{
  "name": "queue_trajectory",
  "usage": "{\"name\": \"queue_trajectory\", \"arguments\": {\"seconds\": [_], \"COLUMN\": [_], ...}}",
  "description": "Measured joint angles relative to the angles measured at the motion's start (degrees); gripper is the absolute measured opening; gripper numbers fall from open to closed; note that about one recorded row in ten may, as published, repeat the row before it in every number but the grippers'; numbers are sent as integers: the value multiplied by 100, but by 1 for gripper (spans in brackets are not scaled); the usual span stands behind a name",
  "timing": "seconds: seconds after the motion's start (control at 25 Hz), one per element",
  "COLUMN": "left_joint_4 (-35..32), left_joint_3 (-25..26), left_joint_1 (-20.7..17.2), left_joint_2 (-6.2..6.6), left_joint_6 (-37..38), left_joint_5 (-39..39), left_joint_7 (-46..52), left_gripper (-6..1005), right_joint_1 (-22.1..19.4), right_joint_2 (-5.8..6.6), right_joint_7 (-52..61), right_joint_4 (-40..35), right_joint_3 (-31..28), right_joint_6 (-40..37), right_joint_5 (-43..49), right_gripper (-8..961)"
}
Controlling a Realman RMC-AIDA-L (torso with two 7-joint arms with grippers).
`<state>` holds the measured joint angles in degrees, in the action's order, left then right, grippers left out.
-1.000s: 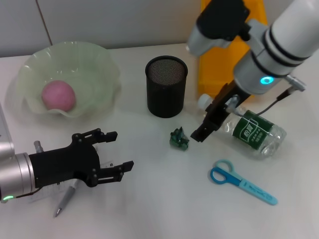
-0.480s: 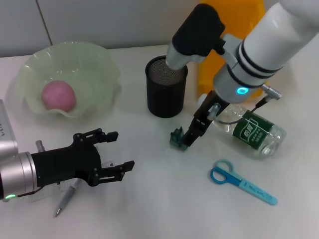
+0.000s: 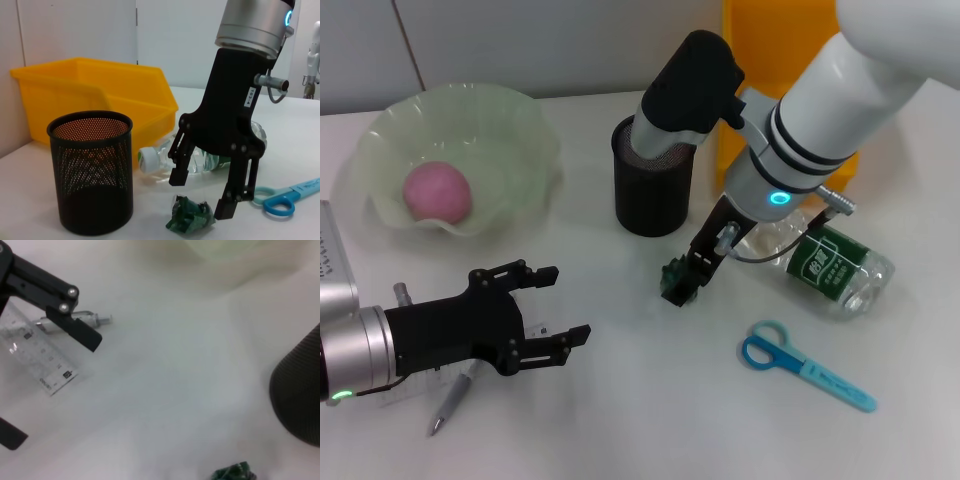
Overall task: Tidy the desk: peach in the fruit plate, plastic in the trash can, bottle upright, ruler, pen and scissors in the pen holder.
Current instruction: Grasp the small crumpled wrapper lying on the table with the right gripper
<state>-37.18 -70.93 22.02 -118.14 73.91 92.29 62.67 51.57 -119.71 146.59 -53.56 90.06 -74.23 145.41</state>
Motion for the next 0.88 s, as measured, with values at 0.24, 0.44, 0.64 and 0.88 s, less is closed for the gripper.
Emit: {"name": "queue_trajectory", "arguments": {"seconds": [0.24,0.44,0.64,0.88], "left_joint_4": [0,4,10,10], "left_joint_3": [0,0,6,32], "left_joint_1": [2,5,5,5], "left_joint_2": [1,2,0,-7], "left_joint_6": [0,0,0,0], "left_joint_5": [0,0,32,129], "left_joint_7": [-1,-1,-1,-1], "left_gripper": [826,826,826,826], "right_joint_1": [48,55,85,152], "right_joint_2": [0,0,-2,-7], "right_joint_7": [0,-1,-2,-3], "right_joint_4": [136,179,336,453], "right_joint_3": [36,183,292,367], "right_joint_6": [105,244,366,397], "right_joint_5": [-84,-162,-194,-231], "right_gripper": [834,833,832,808]}}
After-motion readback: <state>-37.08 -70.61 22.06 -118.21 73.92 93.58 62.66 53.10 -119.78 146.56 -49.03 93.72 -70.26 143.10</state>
